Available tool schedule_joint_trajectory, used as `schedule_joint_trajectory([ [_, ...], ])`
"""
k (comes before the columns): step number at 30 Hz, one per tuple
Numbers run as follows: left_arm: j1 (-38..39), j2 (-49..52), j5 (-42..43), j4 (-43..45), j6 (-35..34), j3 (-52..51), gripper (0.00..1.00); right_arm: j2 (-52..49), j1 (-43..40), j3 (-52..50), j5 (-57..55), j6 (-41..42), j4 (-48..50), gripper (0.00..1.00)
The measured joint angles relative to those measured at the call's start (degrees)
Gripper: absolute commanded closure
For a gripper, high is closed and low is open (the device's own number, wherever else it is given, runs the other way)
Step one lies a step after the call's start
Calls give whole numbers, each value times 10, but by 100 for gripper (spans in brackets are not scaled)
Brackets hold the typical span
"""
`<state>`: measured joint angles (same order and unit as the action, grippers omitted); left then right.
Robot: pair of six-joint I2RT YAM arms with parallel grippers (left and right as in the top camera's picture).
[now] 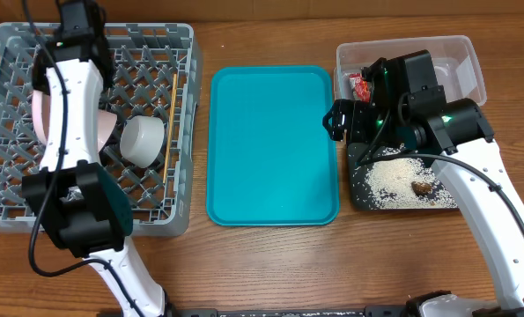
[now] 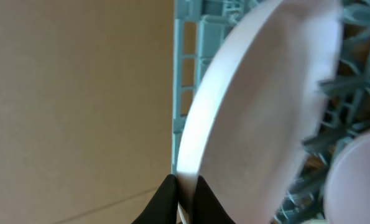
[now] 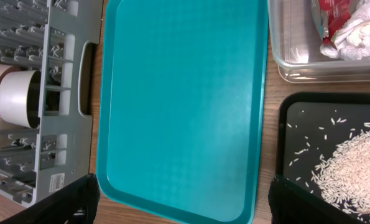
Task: Sort waste into correct bins and load items into the dishwasher
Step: 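Stand the white plate upright at the rack's left edge with left gripper, then release the plate and lift the left gripper out of the rack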
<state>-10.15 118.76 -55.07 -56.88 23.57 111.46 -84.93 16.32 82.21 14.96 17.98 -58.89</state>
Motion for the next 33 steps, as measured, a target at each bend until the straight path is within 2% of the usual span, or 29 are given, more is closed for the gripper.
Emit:
schedule_joint_trajectory([
  [3, 9, 0, 0, -17, -6, 0, 74, 0, 0, 0, -4, 0, 3, 12],
  [5, 15, 0, 0, -33, -25, 0, 39, 0, 0, 0, -4, 0, 4, 12],
  [6, 18, 0, 0, -48, -32, 0, 14, 0, 0, 0, -5, 0, 4, 12],
  [7, 20, 0, 0, -62, -43, 0, 0, 0, 0, 0, -6, 0, 3, 12],
  [15, 72, -33, 31, -134, -92, -4, 0, 0, 0, 0, -8, 0, -3, 12],
  [25, 168, -308, 239, -183, -133, -3, 0, 0, 0, 0, -9, 0, -3, 12],
  [29, 211, -389, 312, -216, -143, -1, 0, 0, 0, 1, -9, -6, 6, 12],
  [33, 221, -452, 374, -251, -208, -1, 0, 19, 0, 11, -17, -20, 7, 9],
])
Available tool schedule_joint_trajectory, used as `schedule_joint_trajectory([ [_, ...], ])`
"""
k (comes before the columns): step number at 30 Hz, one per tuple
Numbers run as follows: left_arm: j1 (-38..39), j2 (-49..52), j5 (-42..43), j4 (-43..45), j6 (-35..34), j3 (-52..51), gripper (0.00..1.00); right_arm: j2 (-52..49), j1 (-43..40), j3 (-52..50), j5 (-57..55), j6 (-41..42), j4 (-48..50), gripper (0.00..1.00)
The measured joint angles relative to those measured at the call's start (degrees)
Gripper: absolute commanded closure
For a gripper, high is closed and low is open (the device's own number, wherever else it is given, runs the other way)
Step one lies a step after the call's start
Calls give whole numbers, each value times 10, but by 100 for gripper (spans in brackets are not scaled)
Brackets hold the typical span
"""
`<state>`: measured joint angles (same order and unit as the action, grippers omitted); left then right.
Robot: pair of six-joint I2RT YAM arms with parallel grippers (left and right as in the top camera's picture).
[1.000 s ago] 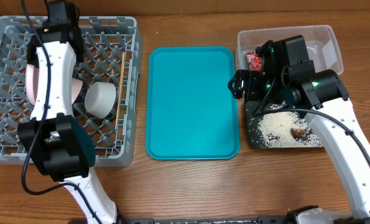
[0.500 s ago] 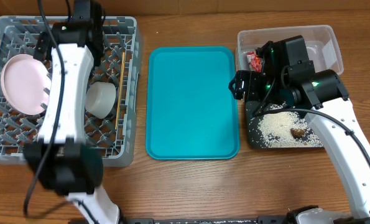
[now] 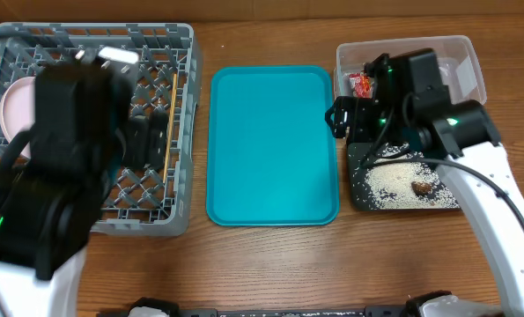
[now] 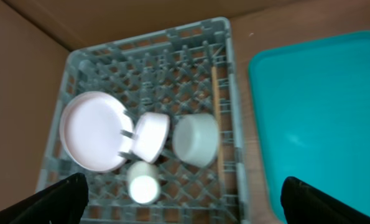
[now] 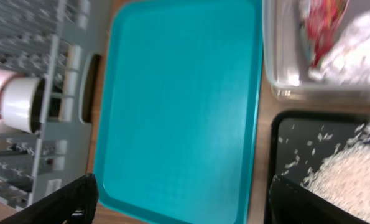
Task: Sort waste into correct bins and load items into the dishwasher
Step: 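Release the plate and lift the left gripper out of the rack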
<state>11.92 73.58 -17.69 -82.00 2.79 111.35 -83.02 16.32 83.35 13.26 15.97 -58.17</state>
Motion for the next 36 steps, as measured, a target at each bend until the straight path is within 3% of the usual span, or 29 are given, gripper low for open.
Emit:
schedule_joint_trajectory([
  [3, 0, -40, 41, -19, -53, 0, 0, 49, 0, 8, -4, -14, 7, 0],
  [10, 0, -65, 101, -22, -92, 0, 0, 165, 0, 30, -6, -31, 12, 0],
  [27, 0, -17, 122, -23, -102, 0, 0, 159, 0, 30, -40, -42, -45, 0],
  [36, 0, 22, 122, -23, -104, 0, 0, 297, 0, 6, -75, -165, -24, 0],
])
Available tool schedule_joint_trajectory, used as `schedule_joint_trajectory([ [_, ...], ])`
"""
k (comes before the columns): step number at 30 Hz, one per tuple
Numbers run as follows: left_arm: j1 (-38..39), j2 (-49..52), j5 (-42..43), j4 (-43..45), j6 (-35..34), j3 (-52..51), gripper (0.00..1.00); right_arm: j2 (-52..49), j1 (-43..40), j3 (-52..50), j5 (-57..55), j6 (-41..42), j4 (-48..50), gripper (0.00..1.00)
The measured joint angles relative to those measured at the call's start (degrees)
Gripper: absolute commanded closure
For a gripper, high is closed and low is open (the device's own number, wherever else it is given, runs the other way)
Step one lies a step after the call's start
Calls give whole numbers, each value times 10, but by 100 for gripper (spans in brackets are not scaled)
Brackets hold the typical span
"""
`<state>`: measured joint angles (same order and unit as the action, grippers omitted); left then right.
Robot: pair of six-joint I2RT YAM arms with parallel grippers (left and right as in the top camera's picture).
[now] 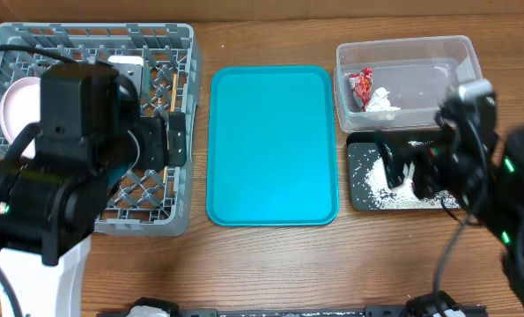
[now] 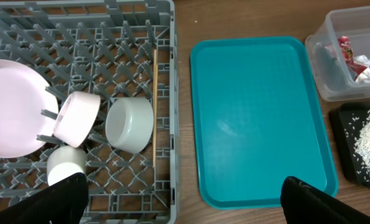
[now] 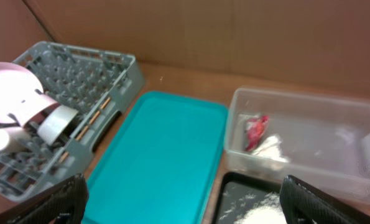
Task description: Sort waste into correct bins and load items into the dishwasher
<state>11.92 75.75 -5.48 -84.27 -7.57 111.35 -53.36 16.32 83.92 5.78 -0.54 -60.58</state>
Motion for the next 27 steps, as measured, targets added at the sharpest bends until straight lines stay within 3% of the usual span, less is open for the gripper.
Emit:
schedule_joint_trajectory([
  [8, 0, 40, 4, 0, 0, 0, 0, 120, -13, -274, -36, -45, 232, 0],
  [15, 0, 79, 4, 0, 0, 0, 0, 263, -14, -500, -37, -51, 365, 0],
  [27, 0, 145, 4, 0, 0, 0, 0, 483, -14, -767, -37, -54, 541, 0],
])
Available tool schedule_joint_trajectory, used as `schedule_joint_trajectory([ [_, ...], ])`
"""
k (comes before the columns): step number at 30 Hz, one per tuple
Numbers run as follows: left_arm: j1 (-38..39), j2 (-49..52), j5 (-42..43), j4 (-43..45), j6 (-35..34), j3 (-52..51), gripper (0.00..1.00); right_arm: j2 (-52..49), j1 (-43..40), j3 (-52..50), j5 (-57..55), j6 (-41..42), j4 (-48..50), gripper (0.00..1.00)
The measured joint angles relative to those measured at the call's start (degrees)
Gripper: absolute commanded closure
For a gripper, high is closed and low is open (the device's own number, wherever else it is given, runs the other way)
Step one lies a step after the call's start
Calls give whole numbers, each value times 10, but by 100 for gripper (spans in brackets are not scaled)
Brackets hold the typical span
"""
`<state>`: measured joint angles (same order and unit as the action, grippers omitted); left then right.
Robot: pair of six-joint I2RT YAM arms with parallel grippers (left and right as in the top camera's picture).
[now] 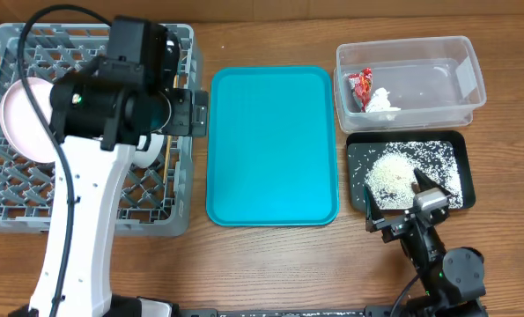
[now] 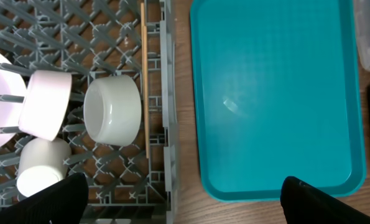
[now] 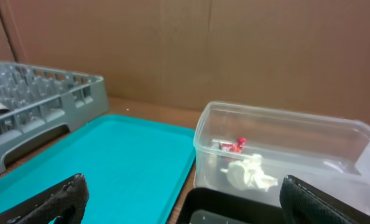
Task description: Sort waste into correct bins and load items into the dishwasher
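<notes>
The grey dish rack on the left holds a pink plate, a pink bowl, a white bowl, a white cup and a chopstick. My left gripper hangs open and empty over the rack's right edge. The teal tray is bare. A clear bin contains a red wrapper and a white tissue. Rice lies in the black tray. My right gripper is open and empty, low at that tray's near edge.
The rack's rim and the teal tray show at the left of the right wrist view. A brown cardboard wall stands behind the table. Bare wood runs along the front edge.
My left gripper has come lower and nearer to the rack's right edge. My right arm has drawn back to the table's front, and its gripper now sits low facing the bin. Both stay open.
First my left gripper was shut on the pink plate's rim at the rack, with the right one open over the black tray. Then the plate lay in the rack and the left gripper was open high above. Since then both arms have moved away, empty.
</notes>
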<state>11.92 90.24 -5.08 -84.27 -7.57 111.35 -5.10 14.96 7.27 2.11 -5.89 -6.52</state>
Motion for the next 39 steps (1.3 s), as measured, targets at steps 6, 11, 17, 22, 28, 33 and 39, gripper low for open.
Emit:
schedule_joint_trajectory([
  [6, 0, 30, 0, 0, 0, 0, 0, 43, 0, -56, 0, -1, 66, 0],
  [11, 0, 50, 0, 0, 0, 0, 0, 43, 1, -62, 0, -1, 68, 0],
  [17, 0, 71, 0, 0, 0, 0, 0, 43, 1, -62, 0, -1, 18, 0],
  [22, 0, 76, 0, 0, 0, 0, 0, 44, 1, -62, 0, -1, 17, 0],
  [28, 0, 76, 0, 0, 0, 0, 0, 44, 1, -62, 0, -1, 17, 0],
  [33, 0, 76, 0, 1, 0, 0, 0, 44, 1, -62, 0, -1, 17, 0],
  [39, 19, 56, -12, -15, 3, -2, 0, 44, 1, -62, 0, -1, 17, 0],
])
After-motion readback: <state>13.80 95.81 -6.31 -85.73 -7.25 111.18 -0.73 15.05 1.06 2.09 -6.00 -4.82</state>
